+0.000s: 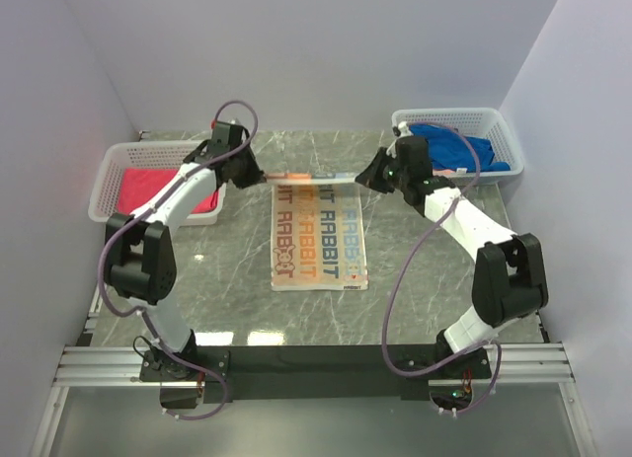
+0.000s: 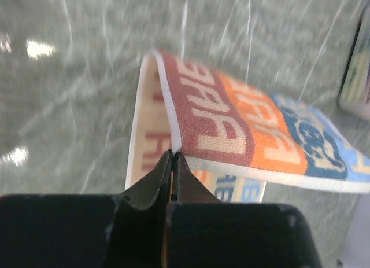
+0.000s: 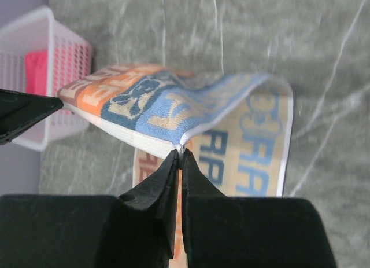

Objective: Fold and stack the towels
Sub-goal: Fold the towel

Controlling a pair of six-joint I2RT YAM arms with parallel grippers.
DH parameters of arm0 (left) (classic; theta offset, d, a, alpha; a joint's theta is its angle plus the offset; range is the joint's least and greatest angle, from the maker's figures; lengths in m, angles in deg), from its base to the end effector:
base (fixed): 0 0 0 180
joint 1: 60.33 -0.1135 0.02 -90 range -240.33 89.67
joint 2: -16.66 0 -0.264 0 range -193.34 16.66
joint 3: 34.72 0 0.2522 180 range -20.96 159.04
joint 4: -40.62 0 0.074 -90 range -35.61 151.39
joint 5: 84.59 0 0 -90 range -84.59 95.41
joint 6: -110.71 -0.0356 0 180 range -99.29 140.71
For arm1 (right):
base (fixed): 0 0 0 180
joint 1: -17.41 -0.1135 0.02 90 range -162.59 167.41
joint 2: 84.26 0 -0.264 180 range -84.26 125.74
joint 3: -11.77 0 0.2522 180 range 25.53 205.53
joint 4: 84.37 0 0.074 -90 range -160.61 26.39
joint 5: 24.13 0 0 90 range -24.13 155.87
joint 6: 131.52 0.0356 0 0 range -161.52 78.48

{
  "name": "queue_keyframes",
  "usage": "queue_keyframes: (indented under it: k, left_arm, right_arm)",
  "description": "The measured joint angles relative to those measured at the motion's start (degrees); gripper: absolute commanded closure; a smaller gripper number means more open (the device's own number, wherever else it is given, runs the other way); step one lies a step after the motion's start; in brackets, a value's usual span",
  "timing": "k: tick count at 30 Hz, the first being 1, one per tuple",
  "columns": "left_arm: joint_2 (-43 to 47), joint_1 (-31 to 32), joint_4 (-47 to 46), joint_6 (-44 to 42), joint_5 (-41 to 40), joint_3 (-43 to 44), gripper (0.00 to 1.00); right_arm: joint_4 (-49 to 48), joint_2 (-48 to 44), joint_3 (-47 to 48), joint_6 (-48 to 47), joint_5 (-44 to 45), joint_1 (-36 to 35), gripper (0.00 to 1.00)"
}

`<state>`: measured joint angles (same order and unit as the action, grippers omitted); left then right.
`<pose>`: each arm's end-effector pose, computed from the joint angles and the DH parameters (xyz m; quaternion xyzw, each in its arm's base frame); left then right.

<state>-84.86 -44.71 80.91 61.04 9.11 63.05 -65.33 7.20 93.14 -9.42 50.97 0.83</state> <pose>0.3876 -0.1108 0.2795 -0.1846 0.9015 -0.2093 0.3307 0.3517 0.1143 0.2805 0.0504 0.8560 0.3089 0.4116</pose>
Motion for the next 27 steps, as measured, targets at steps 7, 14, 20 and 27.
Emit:
queue_keyframes:
  k: [7, 14, 20, 27]
  left_arm:
    - [9.2, 0.8, -0.8, 1.4, 4.5, -12.5, 0.99]
    - [16.2, 3.4, -1.7, 2.4, 5.6, -21.8, 0.99]
    - [20.0, 5.8, -1.6, 2.9, 5.1, -27.9, 0.99]
    - [25.1, 7.3, -0.9, 4.1, 4.2, -32.3, 0.99]
  right_arm:
    - [0.3, -8.8, -10.9, 1.4, -2.3, 0.0, 1.00]
    - [1.3, -16.0, -18.2, 0.5, -3.4, -0.3, 1.00]
    - [3.3, -20.2, -23.7, -0.5, -4.1, -1.7, 1.00]
    - [4.8, -25.8, -28.5, 0.0, -4.1, -4.4, 1.00]
